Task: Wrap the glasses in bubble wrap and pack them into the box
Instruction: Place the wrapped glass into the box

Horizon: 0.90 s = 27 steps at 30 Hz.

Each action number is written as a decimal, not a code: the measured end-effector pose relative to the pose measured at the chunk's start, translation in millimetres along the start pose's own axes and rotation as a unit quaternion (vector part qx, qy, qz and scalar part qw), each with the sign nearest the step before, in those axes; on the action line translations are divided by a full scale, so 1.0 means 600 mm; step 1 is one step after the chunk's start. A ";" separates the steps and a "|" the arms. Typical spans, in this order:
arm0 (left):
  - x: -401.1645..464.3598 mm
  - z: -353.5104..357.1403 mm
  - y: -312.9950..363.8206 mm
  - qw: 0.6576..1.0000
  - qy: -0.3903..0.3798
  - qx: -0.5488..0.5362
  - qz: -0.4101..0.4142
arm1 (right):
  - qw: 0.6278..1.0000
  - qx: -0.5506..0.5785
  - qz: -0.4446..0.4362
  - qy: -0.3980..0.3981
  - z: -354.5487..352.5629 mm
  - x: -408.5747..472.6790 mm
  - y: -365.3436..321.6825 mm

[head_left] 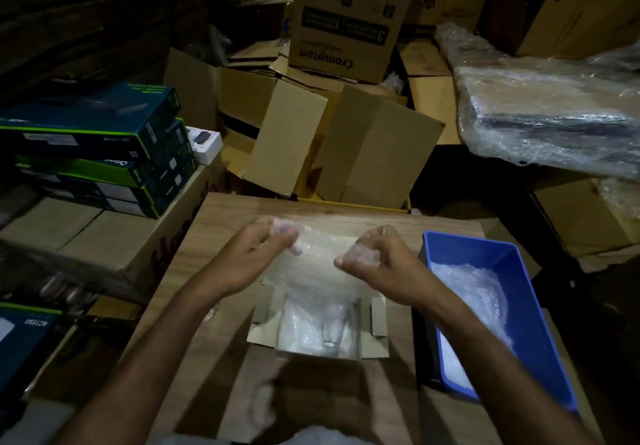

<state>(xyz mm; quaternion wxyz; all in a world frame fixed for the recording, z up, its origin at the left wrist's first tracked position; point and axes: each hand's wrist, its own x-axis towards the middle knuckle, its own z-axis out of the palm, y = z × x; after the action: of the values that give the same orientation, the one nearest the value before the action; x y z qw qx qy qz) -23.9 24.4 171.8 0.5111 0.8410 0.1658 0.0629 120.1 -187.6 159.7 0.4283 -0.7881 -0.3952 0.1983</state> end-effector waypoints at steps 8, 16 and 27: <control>0.009 0.059 -0.012 0.971 0.088 -0.212 -0.068 | 0.936 0.323 0.141 0.024 0.027 -0.006 0.005; -0.003 0.062 -0.039 0.975 0.051 -0.188 -0.106 | 0.968 0.226 0.036 0.100 0.071 -0.042 0.044; -0.010 0.066 -0.059 0.981 0.039 0.186 0.033 | 0.998 -0.030 0.016 0.046 0.045 -0.036 0.078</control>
<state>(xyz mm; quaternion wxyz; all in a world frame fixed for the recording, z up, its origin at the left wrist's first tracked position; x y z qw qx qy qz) -26.5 3.9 122.2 0.3366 0.9232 0.1667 0.0805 110.5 -205.5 105.4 0.4186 -0.8151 -0.3686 0.1564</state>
